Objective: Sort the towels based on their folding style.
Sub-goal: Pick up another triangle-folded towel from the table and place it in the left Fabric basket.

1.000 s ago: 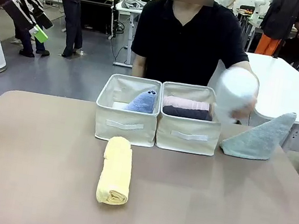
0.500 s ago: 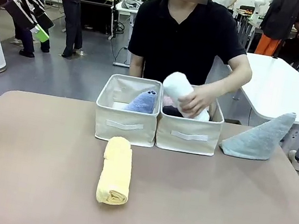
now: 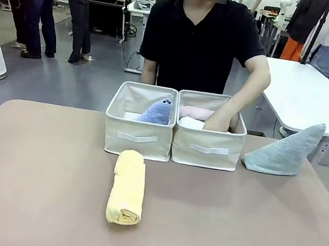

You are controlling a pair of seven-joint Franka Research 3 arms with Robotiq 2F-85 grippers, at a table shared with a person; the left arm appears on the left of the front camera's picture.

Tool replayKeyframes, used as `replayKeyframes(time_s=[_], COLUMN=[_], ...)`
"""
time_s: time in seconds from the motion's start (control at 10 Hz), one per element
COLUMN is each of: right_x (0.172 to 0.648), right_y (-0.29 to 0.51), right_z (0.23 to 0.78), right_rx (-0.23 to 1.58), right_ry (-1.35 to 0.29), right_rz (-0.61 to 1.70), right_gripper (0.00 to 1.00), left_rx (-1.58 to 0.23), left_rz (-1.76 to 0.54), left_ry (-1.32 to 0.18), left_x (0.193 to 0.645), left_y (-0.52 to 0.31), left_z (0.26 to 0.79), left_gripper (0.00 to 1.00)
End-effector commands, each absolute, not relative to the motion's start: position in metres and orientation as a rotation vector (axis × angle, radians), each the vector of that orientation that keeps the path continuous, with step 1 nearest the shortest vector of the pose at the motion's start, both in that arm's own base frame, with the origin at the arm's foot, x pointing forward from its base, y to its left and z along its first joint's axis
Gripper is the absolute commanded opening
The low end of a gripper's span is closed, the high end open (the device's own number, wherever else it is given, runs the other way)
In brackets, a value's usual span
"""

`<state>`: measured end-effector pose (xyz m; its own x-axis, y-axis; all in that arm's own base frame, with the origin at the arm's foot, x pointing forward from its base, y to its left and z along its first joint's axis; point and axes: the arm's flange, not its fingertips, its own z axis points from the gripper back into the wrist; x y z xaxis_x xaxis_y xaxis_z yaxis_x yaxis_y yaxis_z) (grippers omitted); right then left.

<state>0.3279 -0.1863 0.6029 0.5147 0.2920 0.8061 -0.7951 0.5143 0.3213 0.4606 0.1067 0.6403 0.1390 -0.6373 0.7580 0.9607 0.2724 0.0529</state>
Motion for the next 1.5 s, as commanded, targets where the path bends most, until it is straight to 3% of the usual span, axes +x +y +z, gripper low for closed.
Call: replayKeyframes(time_s=[0.0, 1.0, 1.3, 1.4], right_x=[0.328, 0.328, 0.328, 0.332], right_y=[-0.186, -0.186, -0.186, -0.173], right_z=[0.602, 0.603, 0.603, 0.606], right_rx=[0.764, 0.762, 0.762, 0.639], right_ry=[-0.775, -0.762, -0.762, -0.652], right_rz=[0.743, 0.735, 0.735, 0.724], right_gripper=[1.0, 1.0, 1.0, 1.0], left_rx=[-0.539, -0.571, -0.684, -0.608], left_rz=[-1.181, -1.176, -1.222, -1.184], left_ry=[-0.789, -0.782, -0.861, -0.802], left_x=[0.47, 0.457, 0.455, 0.455], left_y=[0.116, 0.145, 0.153, 0.146], left_z=[0.626, 0.618, 0.617, 0.617], left_gripper=[1.0, 1.0, 1.0, 1.0])
